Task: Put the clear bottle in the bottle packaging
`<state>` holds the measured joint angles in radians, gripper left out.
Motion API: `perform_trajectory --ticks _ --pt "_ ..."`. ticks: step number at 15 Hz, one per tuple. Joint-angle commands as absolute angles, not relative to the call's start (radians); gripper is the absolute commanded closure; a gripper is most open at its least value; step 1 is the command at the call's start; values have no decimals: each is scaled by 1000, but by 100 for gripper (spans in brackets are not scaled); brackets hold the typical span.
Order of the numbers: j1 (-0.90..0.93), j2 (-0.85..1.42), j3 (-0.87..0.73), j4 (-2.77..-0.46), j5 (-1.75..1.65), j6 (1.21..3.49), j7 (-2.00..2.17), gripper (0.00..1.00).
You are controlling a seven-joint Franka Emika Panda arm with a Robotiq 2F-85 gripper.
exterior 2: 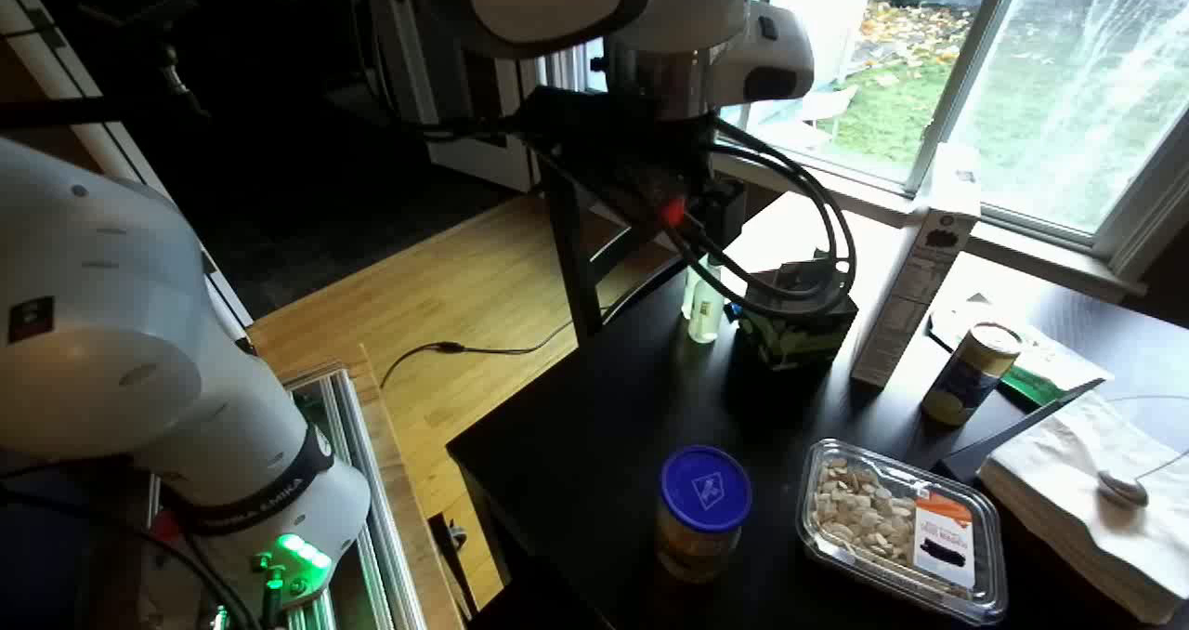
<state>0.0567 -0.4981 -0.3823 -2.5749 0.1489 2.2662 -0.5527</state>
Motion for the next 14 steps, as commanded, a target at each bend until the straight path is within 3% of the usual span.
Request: perform_trajectory --ticks 1,8,14 --pt "29 -493 -355 -2573 167 2263 -566 0" --pt "29 -493 -355 -2573 167 2263 -566 0" --pt "78 -308 -287 -2518 184 2392 -560 0"
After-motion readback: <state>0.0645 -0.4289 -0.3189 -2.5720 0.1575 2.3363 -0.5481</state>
